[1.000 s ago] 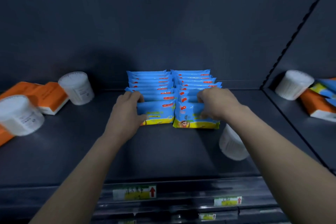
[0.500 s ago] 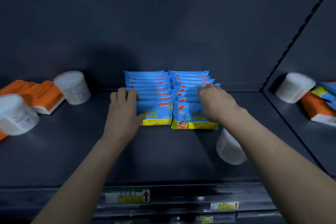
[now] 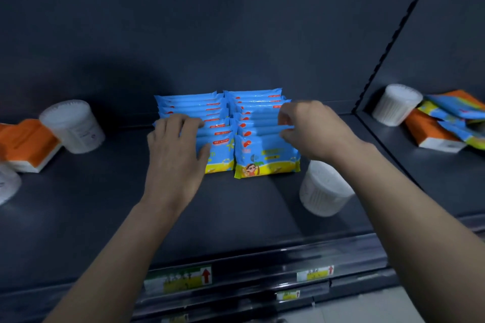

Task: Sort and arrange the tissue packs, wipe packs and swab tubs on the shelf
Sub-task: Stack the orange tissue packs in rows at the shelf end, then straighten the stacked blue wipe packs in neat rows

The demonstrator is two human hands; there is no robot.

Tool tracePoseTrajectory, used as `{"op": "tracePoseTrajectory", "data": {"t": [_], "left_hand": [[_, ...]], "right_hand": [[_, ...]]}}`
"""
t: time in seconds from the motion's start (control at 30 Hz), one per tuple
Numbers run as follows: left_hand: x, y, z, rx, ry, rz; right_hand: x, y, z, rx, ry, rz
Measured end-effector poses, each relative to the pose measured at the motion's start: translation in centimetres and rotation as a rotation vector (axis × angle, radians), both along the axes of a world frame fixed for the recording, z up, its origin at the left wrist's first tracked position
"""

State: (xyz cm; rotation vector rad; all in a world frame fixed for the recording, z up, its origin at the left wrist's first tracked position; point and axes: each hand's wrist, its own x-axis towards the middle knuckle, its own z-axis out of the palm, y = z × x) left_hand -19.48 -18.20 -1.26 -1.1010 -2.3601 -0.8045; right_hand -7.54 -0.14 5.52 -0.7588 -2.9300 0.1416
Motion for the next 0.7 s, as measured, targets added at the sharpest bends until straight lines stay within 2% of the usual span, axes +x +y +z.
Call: {"op": "tracePoseTrajectory", "data": {"t": [0.13,0.23,0.7], "left_hand": [[0.9,0.2,0.4,0.045,-0.032,-0.091],[0.6,-1.3,0.4,0.050,-0.007,-0.073],[-1.4,-13.2,3.4,0.054,-0.027,0.432]], "right_hand": [[0.3,-1.1,0.1,-0.046,0.032,0.058],[-0.7,-2.3,0.3,-0.038,0.045,0.134],[-13.5,-10.7,2.6,-0.028,0.137,0.704]]}}
